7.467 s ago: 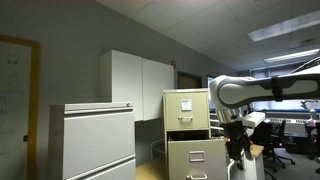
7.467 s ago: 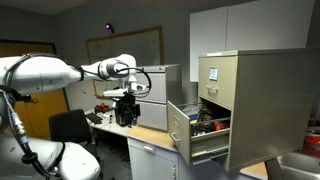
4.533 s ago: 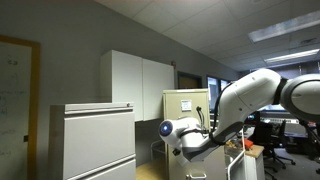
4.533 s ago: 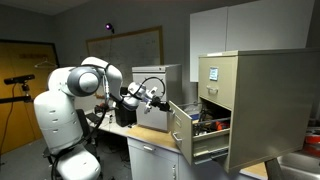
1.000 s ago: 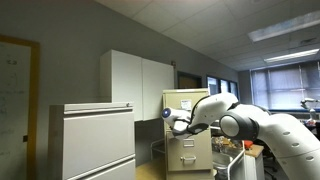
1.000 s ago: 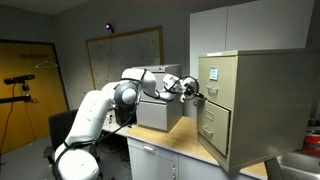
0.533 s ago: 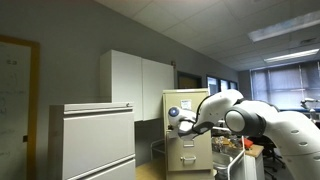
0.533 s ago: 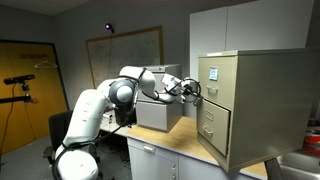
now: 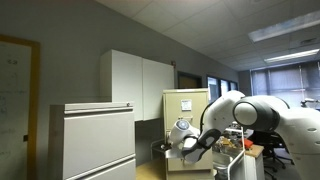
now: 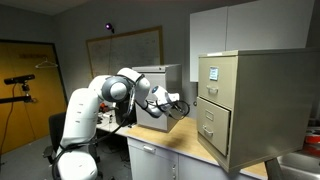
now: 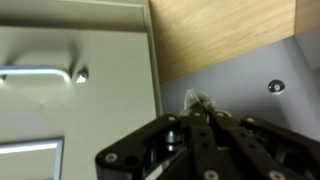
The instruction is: Close the bottom drawer of the cabinet to the right.
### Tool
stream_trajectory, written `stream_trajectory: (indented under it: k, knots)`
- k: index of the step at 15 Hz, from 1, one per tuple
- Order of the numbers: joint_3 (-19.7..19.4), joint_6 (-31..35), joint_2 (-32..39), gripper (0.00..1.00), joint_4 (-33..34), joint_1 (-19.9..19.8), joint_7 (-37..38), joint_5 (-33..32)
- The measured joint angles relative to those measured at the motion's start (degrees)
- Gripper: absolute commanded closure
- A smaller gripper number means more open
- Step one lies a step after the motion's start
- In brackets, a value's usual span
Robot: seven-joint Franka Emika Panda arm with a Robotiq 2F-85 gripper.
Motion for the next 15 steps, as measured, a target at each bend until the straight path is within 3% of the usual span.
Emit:
stream_trajectory:
  k: [2, 5, 11, 15]
  knots:
    - [0.75, 1.60, 1.62, 1.00, -4.06, 0.08, -8.46, 9.52]
    - [-0.29, -8.74, 5.31, 1.00, -1.73, 0.22, -10.44, 10.59]
    - [-7.09, -33.03, 12.21, 1.00, 15.50, 2.33, -21.48, 17.03]
    - [-11.74, -35.83, 17.59, 1.00, 27.65, 4.61, -24.71, 17.14]
